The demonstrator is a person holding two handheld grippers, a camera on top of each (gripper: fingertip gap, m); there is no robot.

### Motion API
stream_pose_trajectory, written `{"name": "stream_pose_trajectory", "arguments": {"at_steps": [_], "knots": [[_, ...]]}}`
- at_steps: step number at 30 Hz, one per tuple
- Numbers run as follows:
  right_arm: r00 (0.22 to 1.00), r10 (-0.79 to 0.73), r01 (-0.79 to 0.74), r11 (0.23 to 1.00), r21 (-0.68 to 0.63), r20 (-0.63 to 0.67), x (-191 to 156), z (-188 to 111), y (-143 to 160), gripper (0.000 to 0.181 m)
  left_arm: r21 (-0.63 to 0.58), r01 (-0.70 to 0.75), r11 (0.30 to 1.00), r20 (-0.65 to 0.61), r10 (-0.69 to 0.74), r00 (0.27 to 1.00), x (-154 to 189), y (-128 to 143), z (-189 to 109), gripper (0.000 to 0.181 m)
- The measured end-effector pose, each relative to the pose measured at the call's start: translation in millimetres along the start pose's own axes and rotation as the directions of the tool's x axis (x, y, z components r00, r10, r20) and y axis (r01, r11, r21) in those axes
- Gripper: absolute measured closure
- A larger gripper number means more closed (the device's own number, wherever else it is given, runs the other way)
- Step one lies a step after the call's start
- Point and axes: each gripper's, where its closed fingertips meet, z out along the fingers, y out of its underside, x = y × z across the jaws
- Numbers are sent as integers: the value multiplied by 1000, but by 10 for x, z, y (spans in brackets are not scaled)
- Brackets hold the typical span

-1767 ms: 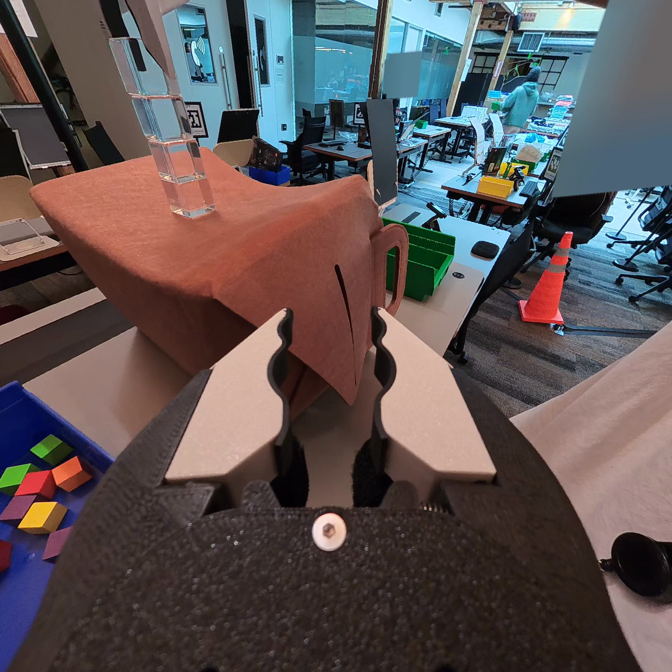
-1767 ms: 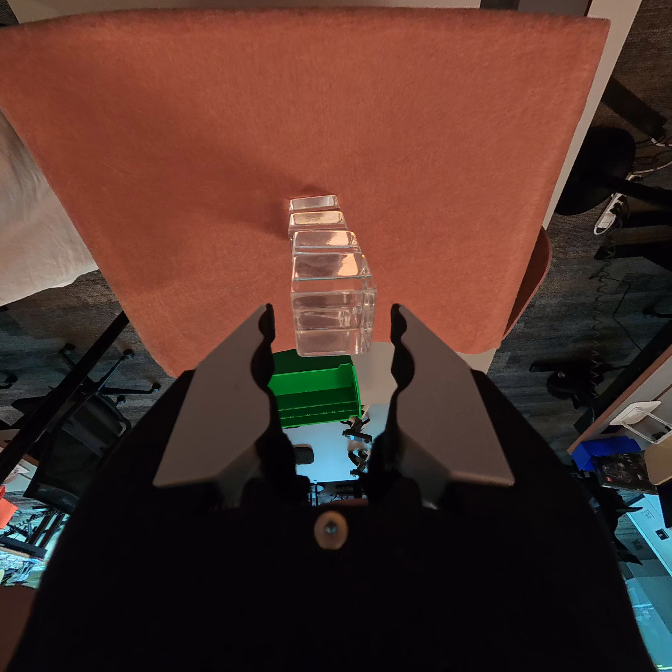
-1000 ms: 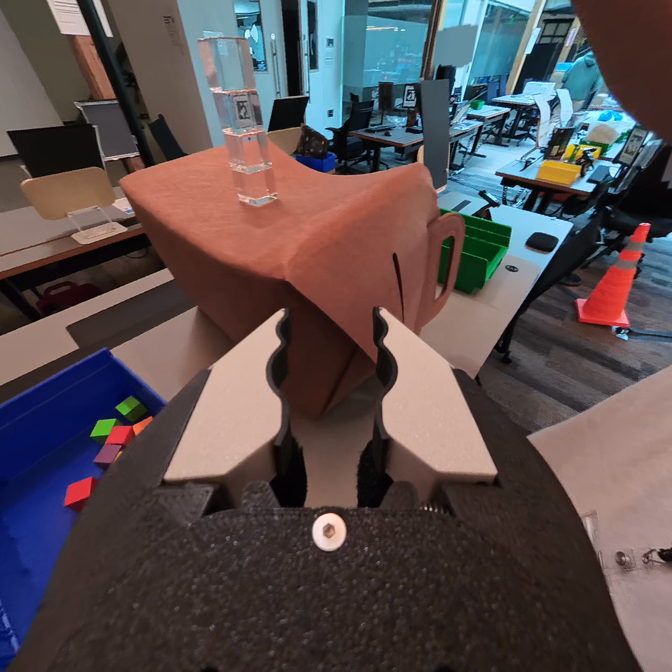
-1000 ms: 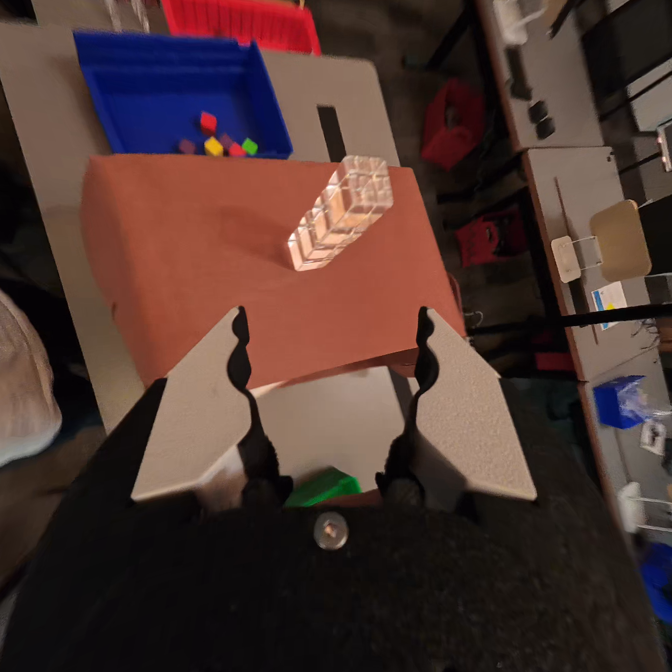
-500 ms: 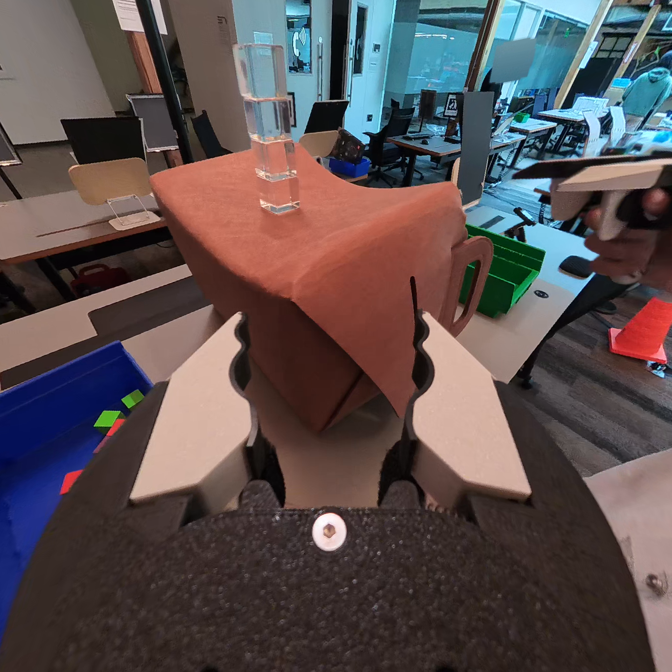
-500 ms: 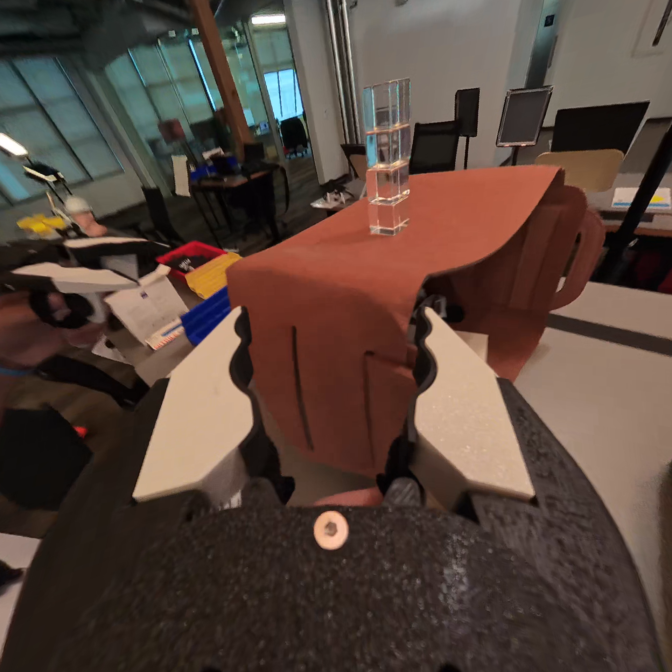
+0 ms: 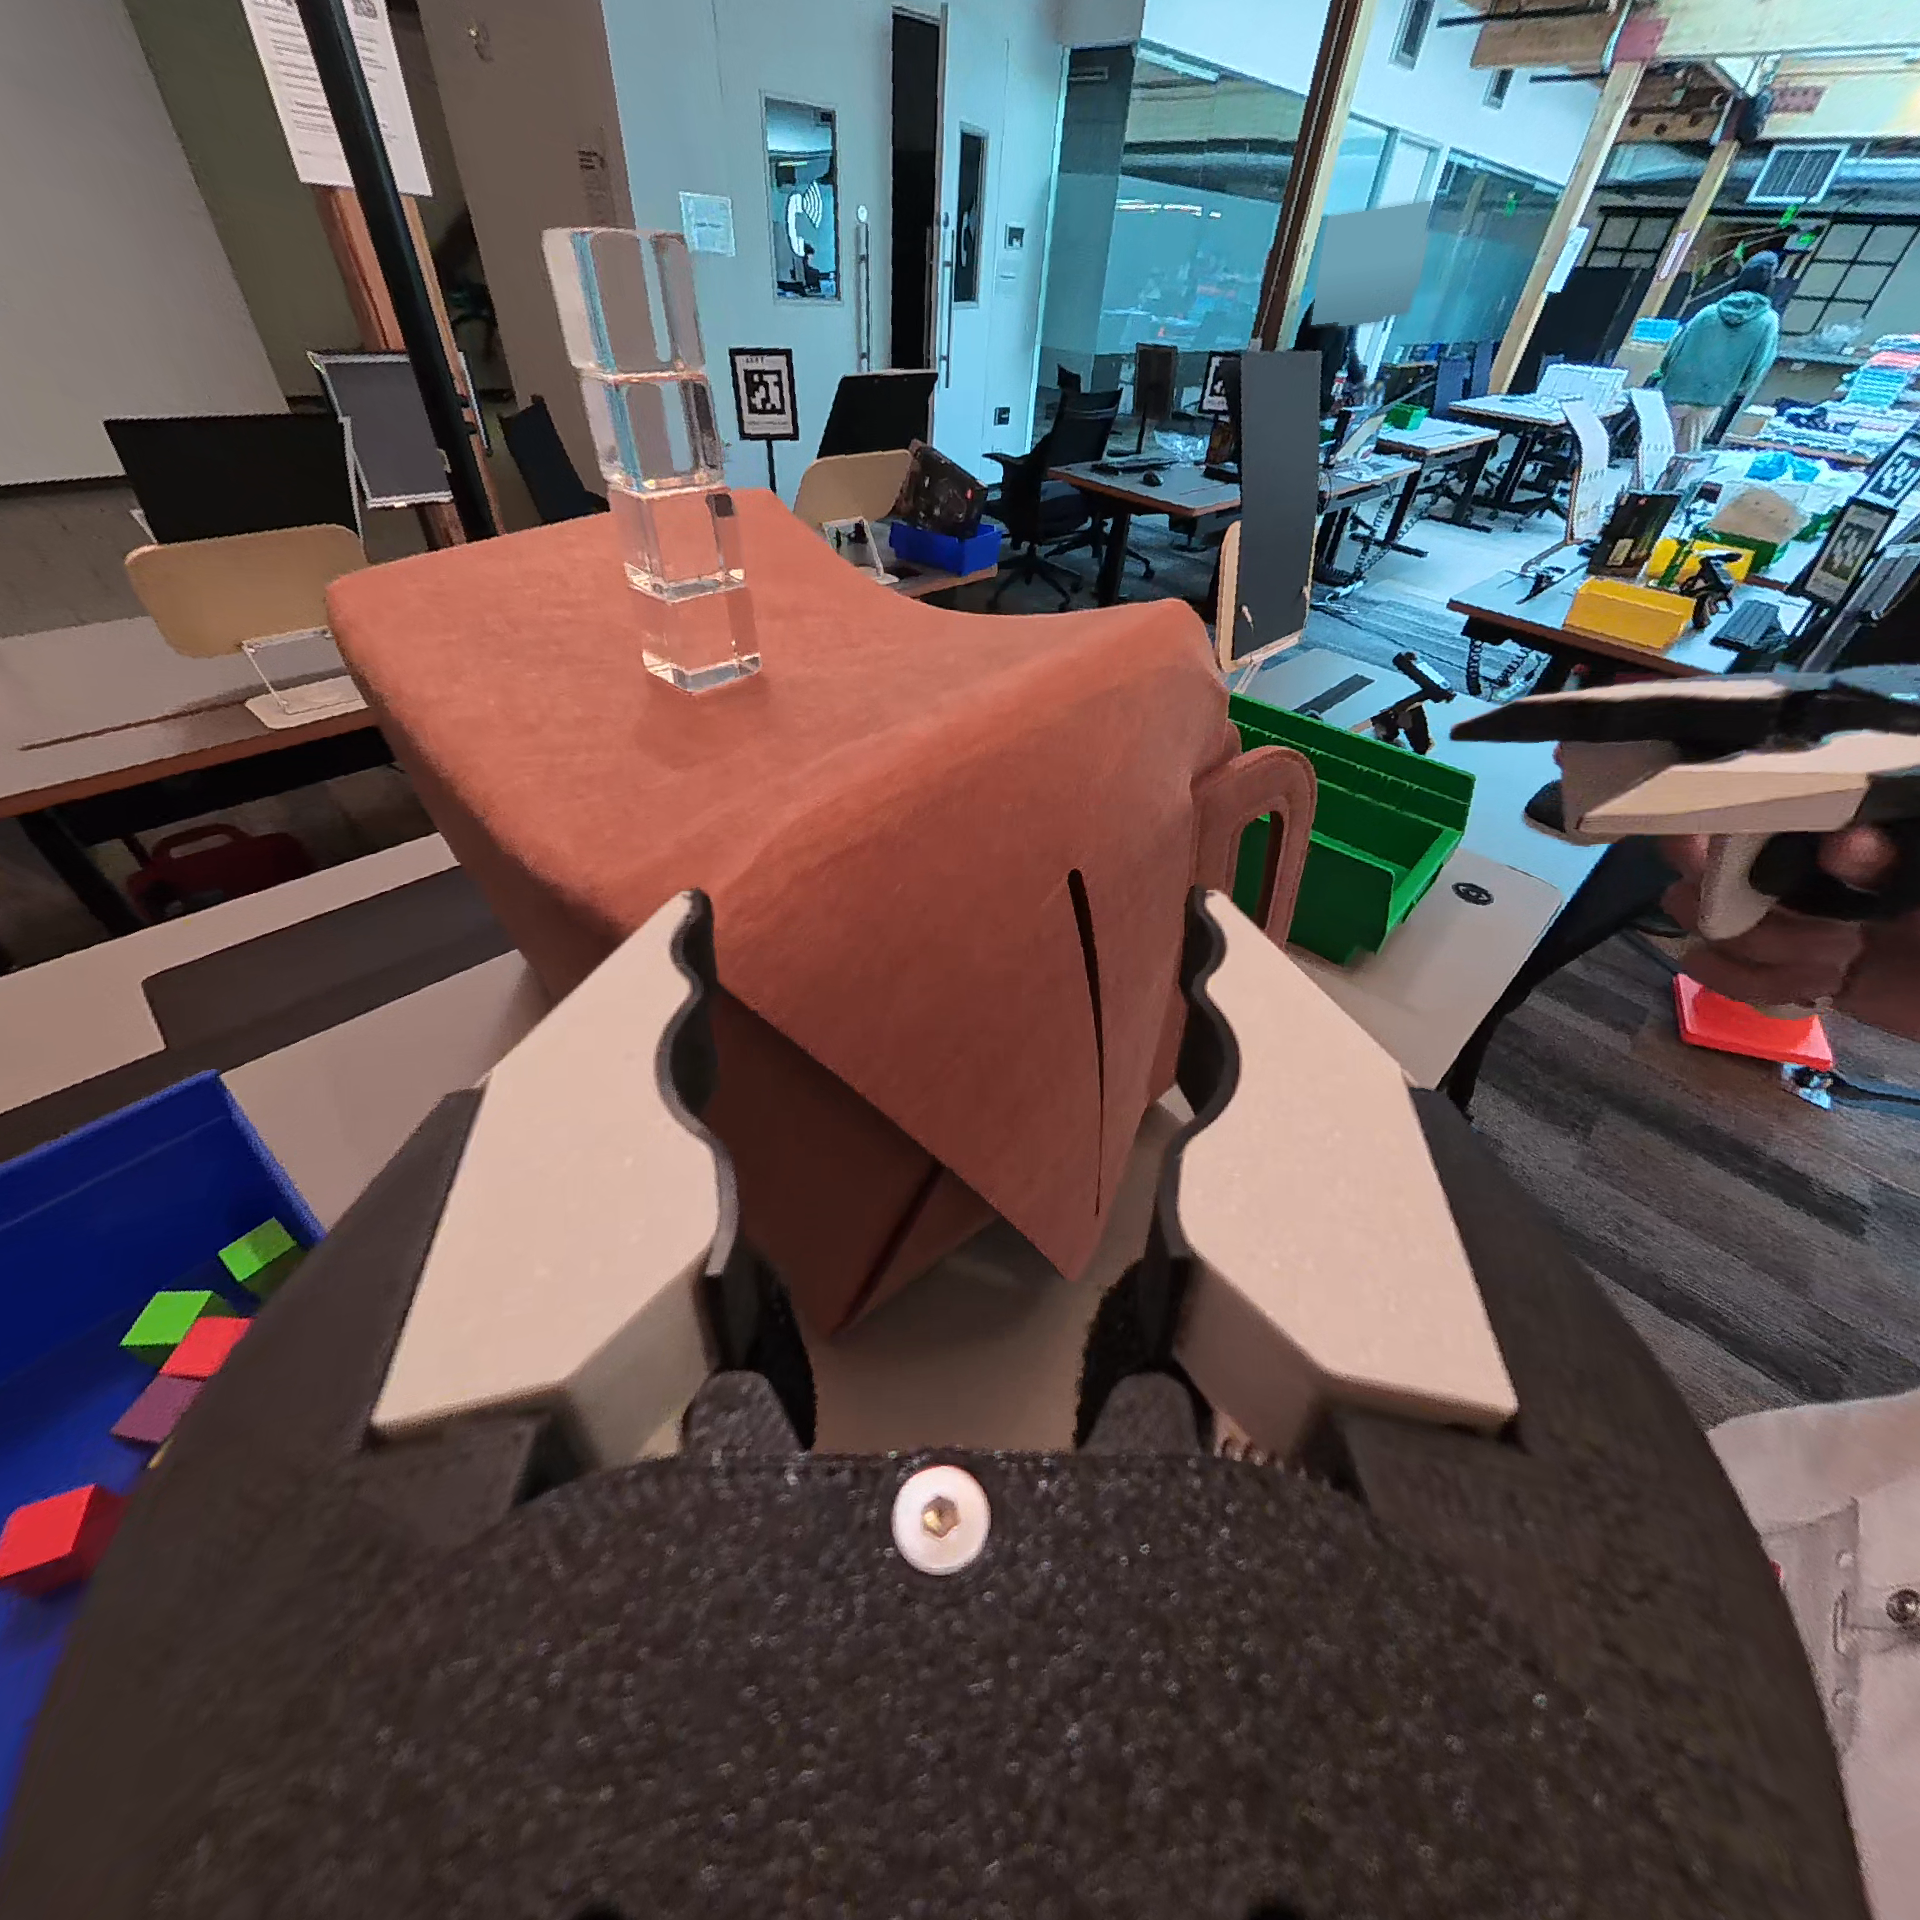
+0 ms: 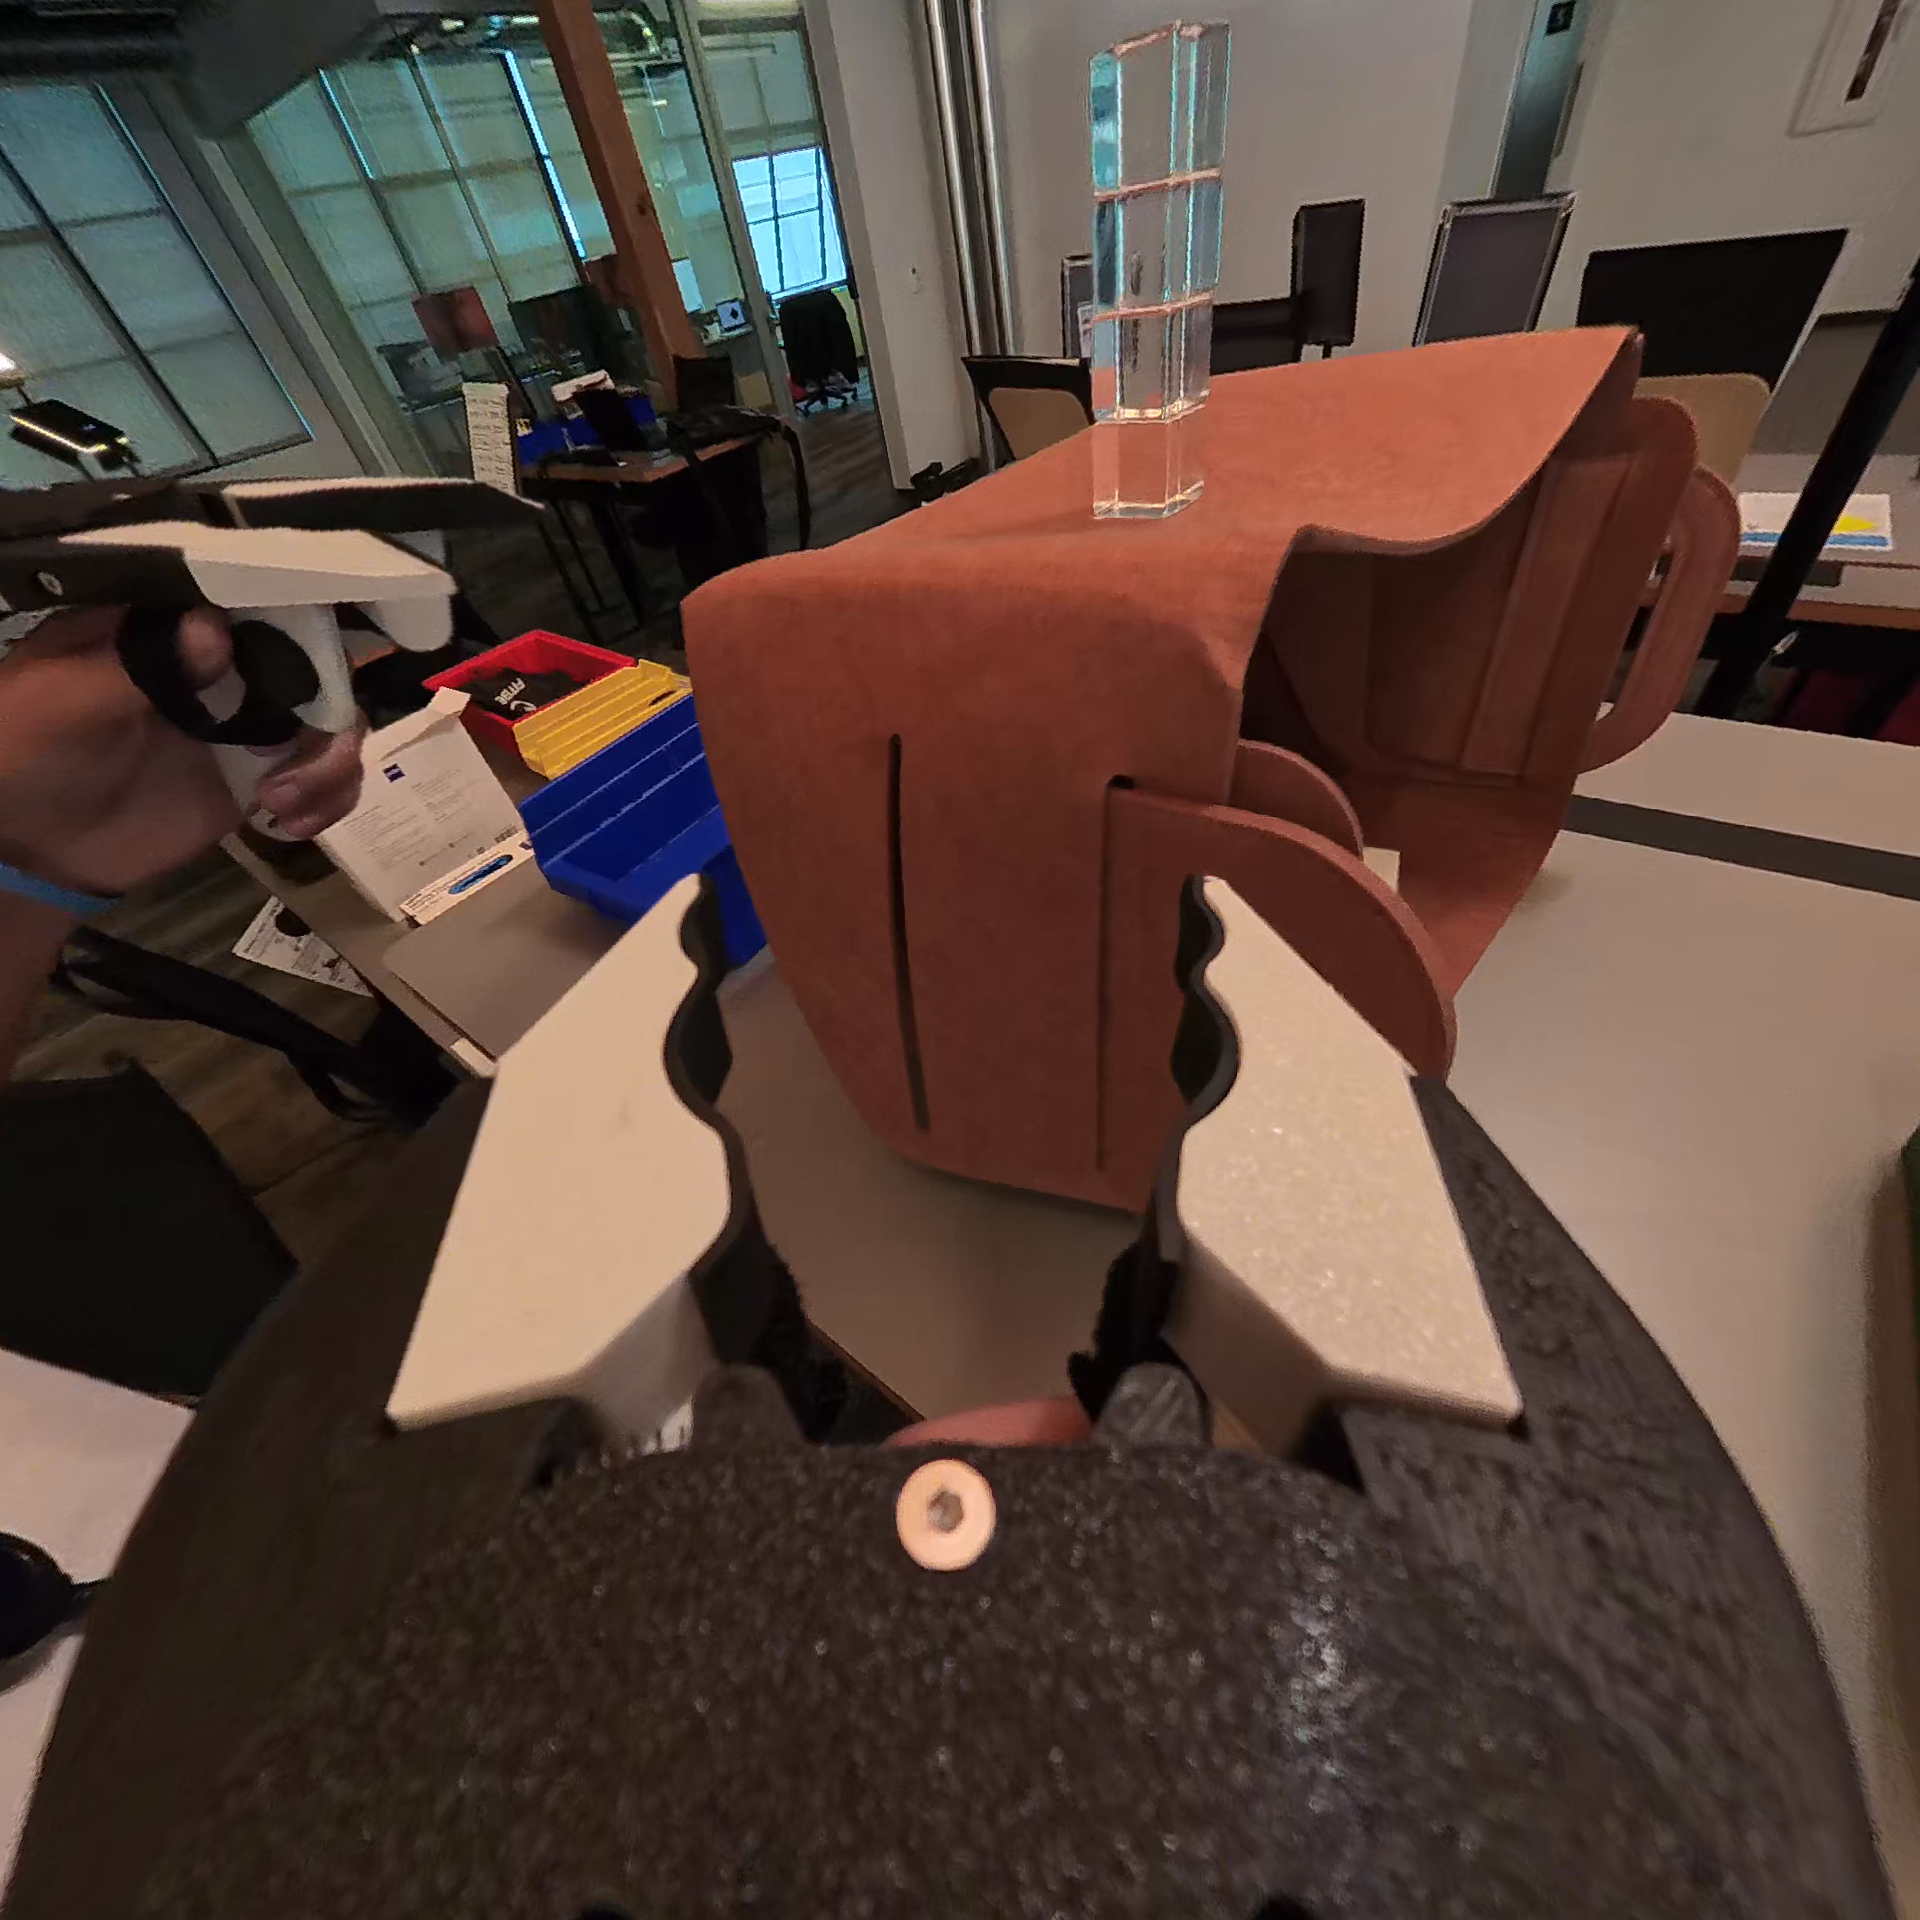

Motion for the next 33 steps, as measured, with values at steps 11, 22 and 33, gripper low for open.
{"name": "stream_pose_trajectory", "arguments": {"at_steps": [11, 22, 33], "knots": [[999, 32, -33, 999, -43, -25, 80, -115, 232, 96, -65, -19, 998, 7, 20, 1000, 138, 123, 70, 91], [1000, 16, -16, 1000, 11, -5, 70, 8, 33, 101, -84, -14, 996, 58, 18, 998, 147, 247, -4, 92], [1000, -14, 14, 999, 33, 20, 40, 108, -37, 105, -45, 30, 999, -28, -31, 999, 144, 165, 89, 95]]}}
